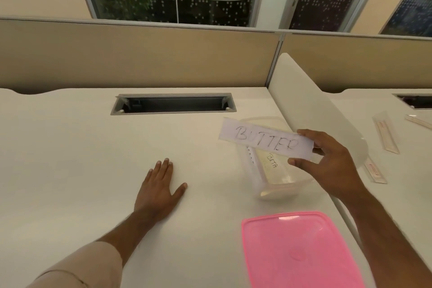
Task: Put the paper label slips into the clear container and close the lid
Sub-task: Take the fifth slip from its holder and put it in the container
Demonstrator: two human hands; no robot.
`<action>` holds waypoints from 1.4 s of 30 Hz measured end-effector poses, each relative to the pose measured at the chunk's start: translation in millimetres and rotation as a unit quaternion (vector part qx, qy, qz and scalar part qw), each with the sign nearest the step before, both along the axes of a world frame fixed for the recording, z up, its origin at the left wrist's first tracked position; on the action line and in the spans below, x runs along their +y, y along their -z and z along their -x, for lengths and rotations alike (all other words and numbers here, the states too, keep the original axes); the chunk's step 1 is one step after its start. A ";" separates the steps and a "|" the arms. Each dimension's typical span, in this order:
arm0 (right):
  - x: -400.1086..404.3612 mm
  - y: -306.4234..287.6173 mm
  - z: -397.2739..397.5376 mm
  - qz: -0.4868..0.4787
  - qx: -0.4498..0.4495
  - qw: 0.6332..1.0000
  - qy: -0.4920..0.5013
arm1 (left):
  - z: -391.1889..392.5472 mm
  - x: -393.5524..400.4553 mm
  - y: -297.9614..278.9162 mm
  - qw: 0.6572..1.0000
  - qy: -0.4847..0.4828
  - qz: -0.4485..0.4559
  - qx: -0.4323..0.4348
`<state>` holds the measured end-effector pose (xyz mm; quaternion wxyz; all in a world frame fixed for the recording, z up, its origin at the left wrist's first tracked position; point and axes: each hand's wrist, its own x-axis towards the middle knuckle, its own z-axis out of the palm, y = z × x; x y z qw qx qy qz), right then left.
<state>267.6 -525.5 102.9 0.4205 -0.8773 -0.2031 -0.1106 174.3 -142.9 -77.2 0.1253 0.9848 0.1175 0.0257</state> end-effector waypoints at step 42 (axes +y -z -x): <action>51.2 41.0 -32.0 0.353 0.162 0.895 0.221 | -1.3 0.8 0.3 1.000 -0.003 -0.007 -0.002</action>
